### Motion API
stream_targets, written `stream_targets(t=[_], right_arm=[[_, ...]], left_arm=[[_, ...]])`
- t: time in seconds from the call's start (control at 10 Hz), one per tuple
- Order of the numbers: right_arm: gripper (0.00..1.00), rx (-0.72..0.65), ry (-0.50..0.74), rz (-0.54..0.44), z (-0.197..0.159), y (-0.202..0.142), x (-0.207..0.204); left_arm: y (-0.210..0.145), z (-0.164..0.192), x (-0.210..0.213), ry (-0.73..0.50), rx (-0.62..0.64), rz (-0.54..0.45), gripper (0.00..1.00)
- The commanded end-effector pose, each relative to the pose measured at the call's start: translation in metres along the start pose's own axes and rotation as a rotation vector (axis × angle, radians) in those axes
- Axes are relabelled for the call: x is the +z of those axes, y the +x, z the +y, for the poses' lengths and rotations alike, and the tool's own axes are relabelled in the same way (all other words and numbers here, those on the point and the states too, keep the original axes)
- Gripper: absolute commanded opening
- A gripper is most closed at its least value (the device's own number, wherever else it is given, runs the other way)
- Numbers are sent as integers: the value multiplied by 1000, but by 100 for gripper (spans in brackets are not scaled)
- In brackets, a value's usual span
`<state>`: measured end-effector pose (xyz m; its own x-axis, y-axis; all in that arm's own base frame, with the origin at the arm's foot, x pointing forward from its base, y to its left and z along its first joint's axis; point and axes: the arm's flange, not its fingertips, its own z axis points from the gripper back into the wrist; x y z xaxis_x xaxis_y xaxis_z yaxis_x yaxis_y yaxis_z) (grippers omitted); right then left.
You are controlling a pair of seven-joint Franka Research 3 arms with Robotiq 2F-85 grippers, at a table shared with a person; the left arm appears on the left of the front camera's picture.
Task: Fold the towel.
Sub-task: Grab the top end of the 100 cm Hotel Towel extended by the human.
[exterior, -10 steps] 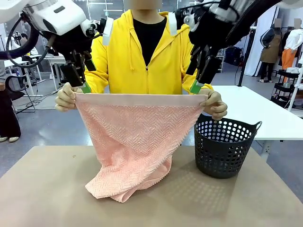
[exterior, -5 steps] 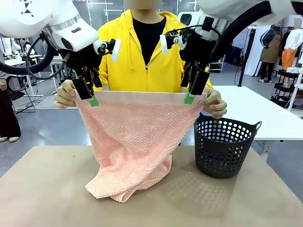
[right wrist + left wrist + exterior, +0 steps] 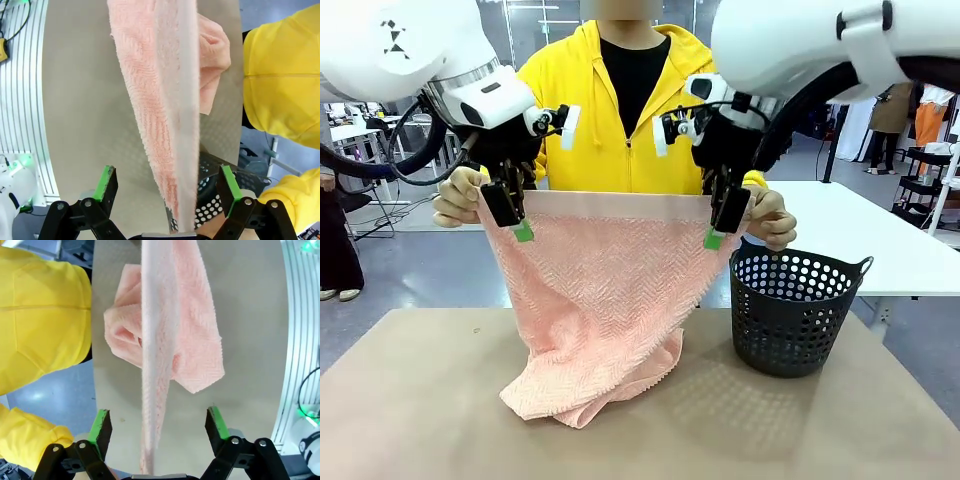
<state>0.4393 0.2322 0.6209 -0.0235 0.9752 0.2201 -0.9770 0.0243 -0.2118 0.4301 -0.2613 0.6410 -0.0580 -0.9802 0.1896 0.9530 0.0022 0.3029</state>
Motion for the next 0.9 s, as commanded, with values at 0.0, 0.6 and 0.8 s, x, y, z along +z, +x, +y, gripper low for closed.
stream_targets(t=[0.0,0.6,0.8], right_arm=[[91,-6,-28,19,6,3,-12],[13,0,-25,44,10,3,-17],[0,1,-22,35,12,3,-16]], left_arm=[[-6,-3,-10,-19,12,4,40],[-14,-13,0,-32,34,-6,3],[-16,-15,2,-43,28,-1,0]])
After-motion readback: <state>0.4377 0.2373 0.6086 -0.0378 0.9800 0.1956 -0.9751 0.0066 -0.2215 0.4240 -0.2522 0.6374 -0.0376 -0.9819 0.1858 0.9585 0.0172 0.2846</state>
